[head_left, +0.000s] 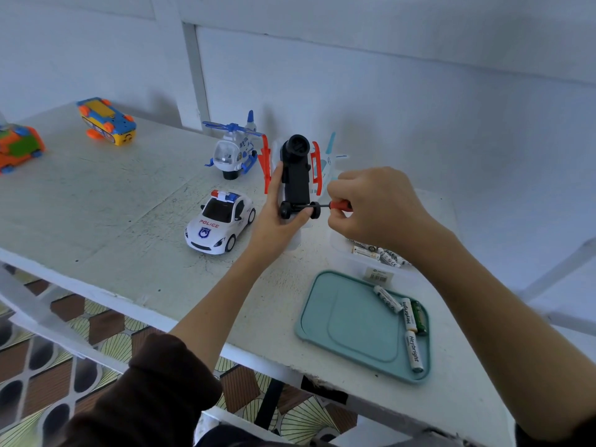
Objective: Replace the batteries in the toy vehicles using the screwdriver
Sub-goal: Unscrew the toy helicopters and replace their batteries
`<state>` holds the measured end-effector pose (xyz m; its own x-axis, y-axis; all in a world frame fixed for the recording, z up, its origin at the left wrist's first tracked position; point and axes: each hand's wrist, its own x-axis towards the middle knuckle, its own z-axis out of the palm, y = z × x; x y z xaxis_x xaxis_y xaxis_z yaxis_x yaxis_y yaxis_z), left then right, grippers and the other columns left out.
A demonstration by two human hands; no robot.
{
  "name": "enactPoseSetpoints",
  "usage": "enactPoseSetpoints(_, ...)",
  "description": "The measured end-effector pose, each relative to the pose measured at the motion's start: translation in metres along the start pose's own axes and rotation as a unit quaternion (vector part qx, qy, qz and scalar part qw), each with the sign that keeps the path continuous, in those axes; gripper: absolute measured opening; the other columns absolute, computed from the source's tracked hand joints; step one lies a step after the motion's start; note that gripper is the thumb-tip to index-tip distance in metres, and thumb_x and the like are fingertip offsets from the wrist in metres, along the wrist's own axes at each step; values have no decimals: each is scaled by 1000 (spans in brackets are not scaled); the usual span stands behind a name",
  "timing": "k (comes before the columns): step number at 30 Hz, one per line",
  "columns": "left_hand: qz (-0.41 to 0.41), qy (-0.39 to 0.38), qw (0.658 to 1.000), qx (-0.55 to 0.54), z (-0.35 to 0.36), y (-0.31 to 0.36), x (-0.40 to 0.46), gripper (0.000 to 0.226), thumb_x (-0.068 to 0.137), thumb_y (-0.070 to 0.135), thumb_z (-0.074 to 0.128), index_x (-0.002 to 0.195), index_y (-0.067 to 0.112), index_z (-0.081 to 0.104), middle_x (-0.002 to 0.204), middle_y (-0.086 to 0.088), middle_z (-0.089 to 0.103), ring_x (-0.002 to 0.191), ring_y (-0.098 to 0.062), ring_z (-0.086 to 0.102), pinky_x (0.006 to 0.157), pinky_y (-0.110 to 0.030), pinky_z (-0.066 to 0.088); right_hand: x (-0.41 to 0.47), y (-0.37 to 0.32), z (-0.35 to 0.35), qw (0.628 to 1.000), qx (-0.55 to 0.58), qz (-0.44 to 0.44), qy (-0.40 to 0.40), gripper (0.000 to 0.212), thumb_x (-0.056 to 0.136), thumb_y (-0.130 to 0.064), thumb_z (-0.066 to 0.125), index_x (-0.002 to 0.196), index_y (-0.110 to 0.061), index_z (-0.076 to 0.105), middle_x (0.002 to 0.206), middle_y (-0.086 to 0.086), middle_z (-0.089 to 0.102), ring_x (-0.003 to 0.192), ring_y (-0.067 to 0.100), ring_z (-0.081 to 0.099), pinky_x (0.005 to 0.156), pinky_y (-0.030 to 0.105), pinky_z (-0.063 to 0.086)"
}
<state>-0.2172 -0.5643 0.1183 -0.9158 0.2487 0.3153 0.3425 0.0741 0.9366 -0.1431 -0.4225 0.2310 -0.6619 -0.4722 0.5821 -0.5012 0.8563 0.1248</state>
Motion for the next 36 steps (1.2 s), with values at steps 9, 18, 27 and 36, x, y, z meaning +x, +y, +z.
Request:
enactPoseSetpoints(9,4,-2,1000,10,2,-2,-1,81,86,22,64,146,44,13,129,35,48,114,2,56,100,-36,47,17,7,-16,992,16,77,-103,14,79,-13,56,80,-9,70,85,5,52,64,31,52,59,34,45)
enactPoseSetpoints(18,28,-19,999,34,8,-1,-1,82,82,25,65,146,42,17,132,36,41,121,8,47,89,-5,38,39,0,-26,981,-29,161,-103,44,89,-53,45,95,-10,51,89,3,51,76,23,51,62,29,37)
enactPoseSetpoints(27,5,9,1000,4,3,-5,0,80,81,34,65,144,46,18,126,34,52,116,-7,57,101,-38,46,20,4,-16,970,-21,218,-101,25,98,-30,40,94,-9,53,80,5,54,69,27,52,63,31,38)
enactPoseSetpoints(36,11,-1,1000,7,3,-2,-1,79,80,36,64,139,54,16,123,38,52,115,-7,57,102,-49,44,9,8,-25,966,176,173,-79,19,91,-9,51,91,-17,34,89,-2,43,74,24,52,66,32,40)
